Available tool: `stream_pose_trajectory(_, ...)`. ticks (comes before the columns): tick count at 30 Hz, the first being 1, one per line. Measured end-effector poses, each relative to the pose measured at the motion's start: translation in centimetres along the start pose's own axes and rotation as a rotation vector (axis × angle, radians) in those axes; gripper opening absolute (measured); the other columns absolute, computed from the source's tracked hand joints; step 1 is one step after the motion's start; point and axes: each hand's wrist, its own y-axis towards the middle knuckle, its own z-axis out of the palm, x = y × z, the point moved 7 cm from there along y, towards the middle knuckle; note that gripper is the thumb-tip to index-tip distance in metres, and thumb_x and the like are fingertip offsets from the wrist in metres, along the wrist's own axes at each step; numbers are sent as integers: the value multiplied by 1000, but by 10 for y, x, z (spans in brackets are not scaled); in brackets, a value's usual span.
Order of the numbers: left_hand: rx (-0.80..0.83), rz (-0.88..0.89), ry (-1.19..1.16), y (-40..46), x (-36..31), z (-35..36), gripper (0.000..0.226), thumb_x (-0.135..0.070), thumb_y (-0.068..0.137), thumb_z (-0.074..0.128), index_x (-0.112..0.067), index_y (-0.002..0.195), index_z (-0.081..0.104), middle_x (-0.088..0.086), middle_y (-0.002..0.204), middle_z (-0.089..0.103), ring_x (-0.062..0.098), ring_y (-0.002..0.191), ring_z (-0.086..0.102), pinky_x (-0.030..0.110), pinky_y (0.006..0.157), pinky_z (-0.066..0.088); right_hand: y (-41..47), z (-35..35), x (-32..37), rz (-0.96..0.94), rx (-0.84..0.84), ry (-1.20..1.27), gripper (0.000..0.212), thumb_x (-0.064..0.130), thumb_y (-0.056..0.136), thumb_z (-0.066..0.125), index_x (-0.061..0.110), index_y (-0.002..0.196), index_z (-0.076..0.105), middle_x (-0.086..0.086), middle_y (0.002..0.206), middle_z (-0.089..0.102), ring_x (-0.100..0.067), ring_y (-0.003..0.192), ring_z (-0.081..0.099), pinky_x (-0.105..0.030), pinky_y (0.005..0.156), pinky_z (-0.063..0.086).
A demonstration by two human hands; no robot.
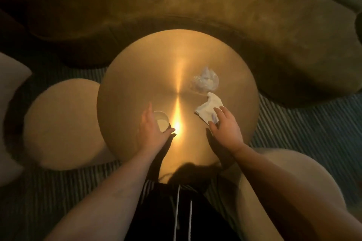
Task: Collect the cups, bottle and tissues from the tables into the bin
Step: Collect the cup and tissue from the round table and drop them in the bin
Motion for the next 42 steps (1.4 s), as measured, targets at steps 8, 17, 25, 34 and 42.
stream_pose_trajectory(8, -19, 128, 24, 35, -8, 1, 80, -46, 70, 77, -26, 133, 32, 3, 128, 45, 26, 110, 51, 30, 77, 39, 35, 8, -5, 53, 47, -67, 75, 45, 87, 57, 27, 149, 18, -4, 158, 9, -26, 144, 14, -42, 117, 18)
stream_pose_trajectory(17, -33, 279, -47, 64, -34, -8, 81, -41, 69, 78, -21, 135, 35, 6, 128, 46, 24, 115, 47, 30, 83, 38, 45, 34, -12, 107, 129, -206, 46, 20, 94, 47, 21, 140, 41, -7, 153, 30, -26, 141, 23, -39, 110, 27)
stream_pose_trajectory(25, -38, 308, -81, 85, -41, -21, 80, -42, 68, 77, -25, 134, 33, 4, 125, 45, 24, 109, 50, 29, 82, 39, 64, -30, 11, 144, -249, 11, 22, 19, 94, 44, 10, 103, 61, -6, 117, 59, -23, 109, 48, -33, 85, 39)
stream_pose_trajectory(34, -14, 332, -42, 107, -48, -31, 82, -51, 70, 73, -33, 135, 26, -2, 129, 42, 19, 109, 50, 28, 75, 39, 137, 4, 50, -30, -60, -120, 72, 36, 86, 60, 16, 147, 26, -12, 155, 23, -30, 143, 19, -43, 117, 22)
stream_pose_trajectory(42, 27, 354, -4, 114, -30, -38, 81, -51, 70, 72, -35, 135, 27, -5, 131, 40, 18, 110, 49, 29, 76, 41, 132, 27, 38, 14, -185, -238, 35, 15, 87, 50, 19, 122, 56, -11, 122, 53, -31, 109, 46, -38, 86, 40)
